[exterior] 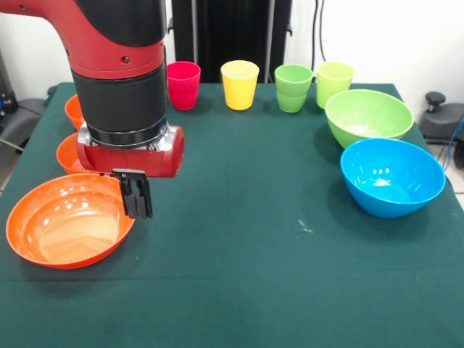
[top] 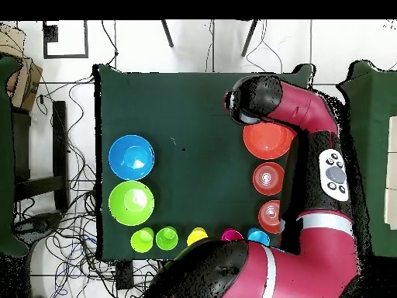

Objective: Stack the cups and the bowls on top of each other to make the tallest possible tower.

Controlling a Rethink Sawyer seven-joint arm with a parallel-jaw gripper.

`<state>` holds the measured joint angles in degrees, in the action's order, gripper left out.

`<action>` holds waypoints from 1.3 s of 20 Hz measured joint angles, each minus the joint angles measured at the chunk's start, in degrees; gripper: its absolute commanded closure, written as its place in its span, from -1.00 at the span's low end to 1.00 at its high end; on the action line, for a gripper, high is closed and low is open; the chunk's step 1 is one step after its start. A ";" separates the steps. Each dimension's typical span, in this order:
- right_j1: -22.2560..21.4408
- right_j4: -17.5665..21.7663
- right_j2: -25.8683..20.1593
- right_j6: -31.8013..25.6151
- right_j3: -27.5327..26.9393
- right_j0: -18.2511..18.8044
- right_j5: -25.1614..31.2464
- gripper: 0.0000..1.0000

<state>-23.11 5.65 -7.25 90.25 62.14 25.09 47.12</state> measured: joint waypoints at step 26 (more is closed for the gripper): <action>0.07 0.00 -0.22 0.00 -0.22 0.00 -0.15 -1.00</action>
<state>-23.04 5.65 -7.47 90.25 61.93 25.09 46.97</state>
